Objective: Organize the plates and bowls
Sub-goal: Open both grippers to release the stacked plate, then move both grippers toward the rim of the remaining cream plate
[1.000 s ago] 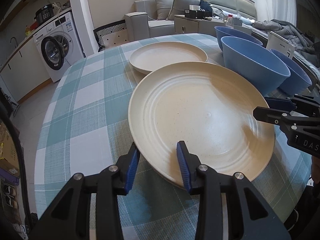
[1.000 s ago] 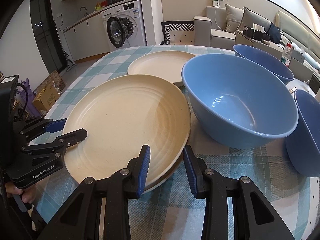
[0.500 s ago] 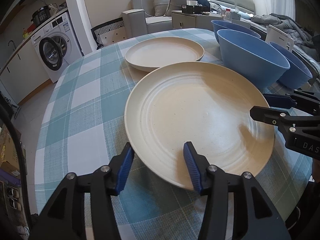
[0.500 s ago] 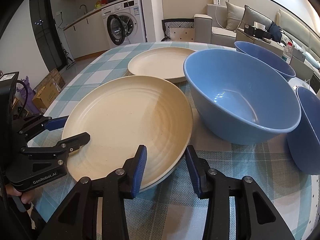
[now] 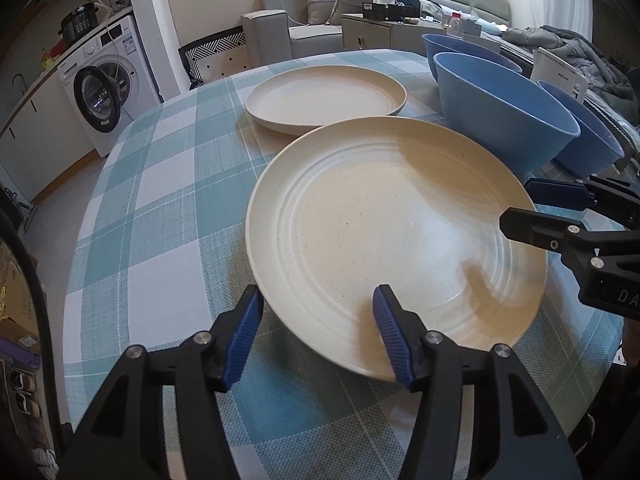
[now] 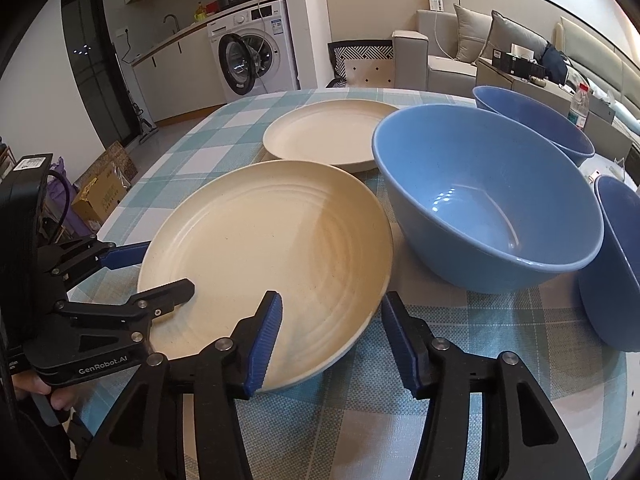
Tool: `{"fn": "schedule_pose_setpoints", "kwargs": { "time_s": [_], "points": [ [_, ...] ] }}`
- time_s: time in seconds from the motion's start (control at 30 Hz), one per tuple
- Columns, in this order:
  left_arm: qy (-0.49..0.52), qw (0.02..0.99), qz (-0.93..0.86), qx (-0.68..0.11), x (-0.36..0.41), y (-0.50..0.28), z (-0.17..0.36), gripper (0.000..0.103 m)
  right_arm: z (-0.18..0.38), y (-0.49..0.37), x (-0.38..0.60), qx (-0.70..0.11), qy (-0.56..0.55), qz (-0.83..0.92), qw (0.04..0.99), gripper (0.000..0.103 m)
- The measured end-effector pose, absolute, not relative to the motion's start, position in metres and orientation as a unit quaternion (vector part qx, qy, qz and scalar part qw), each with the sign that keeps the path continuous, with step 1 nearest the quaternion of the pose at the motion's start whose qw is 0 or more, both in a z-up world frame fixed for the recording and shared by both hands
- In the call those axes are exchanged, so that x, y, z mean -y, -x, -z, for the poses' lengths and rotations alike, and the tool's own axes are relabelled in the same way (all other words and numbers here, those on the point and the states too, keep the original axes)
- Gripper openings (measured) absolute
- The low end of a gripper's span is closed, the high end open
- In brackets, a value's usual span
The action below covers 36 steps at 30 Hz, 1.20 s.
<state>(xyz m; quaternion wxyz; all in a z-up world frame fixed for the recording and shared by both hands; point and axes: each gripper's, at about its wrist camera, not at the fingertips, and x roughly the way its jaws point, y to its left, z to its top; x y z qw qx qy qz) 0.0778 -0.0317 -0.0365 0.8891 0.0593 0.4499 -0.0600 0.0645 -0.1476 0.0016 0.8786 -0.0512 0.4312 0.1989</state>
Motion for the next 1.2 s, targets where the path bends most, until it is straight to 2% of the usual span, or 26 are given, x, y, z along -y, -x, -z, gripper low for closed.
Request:
{"fn": "schedule_pose_setpoints", "kwargs": {
  "time_s": [0.07, 0.13, 0.17, 0.2, 0.3, 0.43, 0.53, 0.6, 0.9, 0.97, 1.2],
  "points": [
    [-0.056, 0.889, 0.058, -0.451, 0.031, -0.078, 0.035, 0.062, -0.005, -0.063, 0.146, -0.426, 0.052, -0.203, 0.88, 0.066],
    [-0.051, 0.891, 0.058, -0.447, 0.03, -0.077, 0.033, 0.072, -0.009, -0.061, 0.145, -0.42, 0.053, -0.205, 0.882, 0.077],
    [-0.048, 0.894, 0.058, -0.442, 0.029, -0.076, 0.03, 0.081, -0.012, -0.059, 0.145, -0.416, 0.051, -0.207, 0.884, 0.08],
    [-0.045, 0.897, 0.058, -0.436, 0.028, -0.074, 0.027, 0.083, -0.014, -0.058, 0.145, -0.413, 0.05, -0.208, 0.885, 0.084],
    [-0.027, 0.902, 0.065, -0.426, 0.023, -0.072, 0.018, 0.084, -0.02, -0.055, 0.146, -0.406, 0.053, -0.208, 0.888, 0.086],
    [-0.007, 0.906, 0.063, -0.418, 0.016, -0.071, 0.011, 0.085, -0.029, -0.052, 0.147, -0.396, 0.055, -0.211, 0.892, 0.098],
    [0.003, 0.909, 0.06, -0.413, 0.012, -0.07, 0.007, 0.087, -0.038, -0.05, 0.147, -0.387, 0.057, -0.215, 0.895, 0.101],
    [0.008, 0.912, 0.059, -0.407, 0.01, -0.069, 0.003, 0.096, -0.044, -0.048, 0.147, -0.38, 0.059, -0.218, 0.897, 0.101],
    [0.015, 0.919, 0.064, -0.388, 0.008, -0.065, -0.011, 0.097, -0.079, -0.043, 0.151, -0.343, 0.071, -0.235, 0.907, 0.102],
    [0.022, 0.92, 0.066, -0.386, 0.007, -0.065, -0.013, 0.103, -0.086, -0.044, 0.154, -0.337, 0.074, -0.233, 0.909, 0.102],
    [0.038, 0.927, 0.06, -0.369, 0.005, -0.067, -0.023, 0.103, -0.104, -0.055, 0.165, -0.327, 0.069, -0.228, 0.915, 0.102]
  ]
}}
